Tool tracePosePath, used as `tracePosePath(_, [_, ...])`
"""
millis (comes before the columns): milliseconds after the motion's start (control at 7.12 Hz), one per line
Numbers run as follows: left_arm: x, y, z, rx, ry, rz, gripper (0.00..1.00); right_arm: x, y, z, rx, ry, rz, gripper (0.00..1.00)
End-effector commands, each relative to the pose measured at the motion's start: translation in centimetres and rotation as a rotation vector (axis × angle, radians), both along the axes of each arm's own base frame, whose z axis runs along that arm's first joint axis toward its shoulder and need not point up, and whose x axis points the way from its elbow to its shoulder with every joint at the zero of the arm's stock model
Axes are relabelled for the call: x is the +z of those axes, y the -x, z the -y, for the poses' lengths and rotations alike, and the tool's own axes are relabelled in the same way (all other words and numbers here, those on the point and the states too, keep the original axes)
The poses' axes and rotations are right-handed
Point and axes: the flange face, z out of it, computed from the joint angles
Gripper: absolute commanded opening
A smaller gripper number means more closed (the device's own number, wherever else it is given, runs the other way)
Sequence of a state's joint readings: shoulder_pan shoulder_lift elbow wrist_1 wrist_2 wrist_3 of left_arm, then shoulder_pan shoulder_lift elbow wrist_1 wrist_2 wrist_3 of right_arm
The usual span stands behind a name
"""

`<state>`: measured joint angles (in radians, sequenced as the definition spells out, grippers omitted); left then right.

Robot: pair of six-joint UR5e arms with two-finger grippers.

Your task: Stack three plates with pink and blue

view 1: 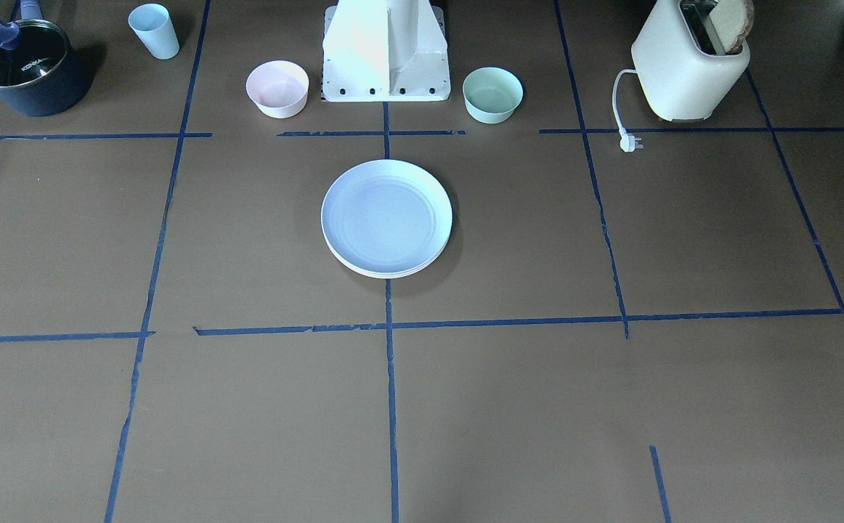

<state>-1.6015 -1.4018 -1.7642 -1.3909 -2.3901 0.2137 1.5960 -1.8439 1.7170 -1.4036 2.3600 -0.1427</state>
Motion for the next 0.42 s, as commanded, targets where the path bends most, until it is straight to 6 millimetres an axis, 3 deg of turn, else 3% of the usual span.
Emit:
tracePosePath(0, [-0.01, 0.00, 0.02, 0.001, -0.001, 0.000, 1.00, -0.06, 0.02, 0.03, -0.001, -0.003, -0.001, 1.00])
tracePosePath(281, [-0.08, 0.00, 0.03, 0.001, -0.003, 0.000, 1.00, -0.51, 0.03, 0.12, -0.001, -0.010, 0.001, 1.00])
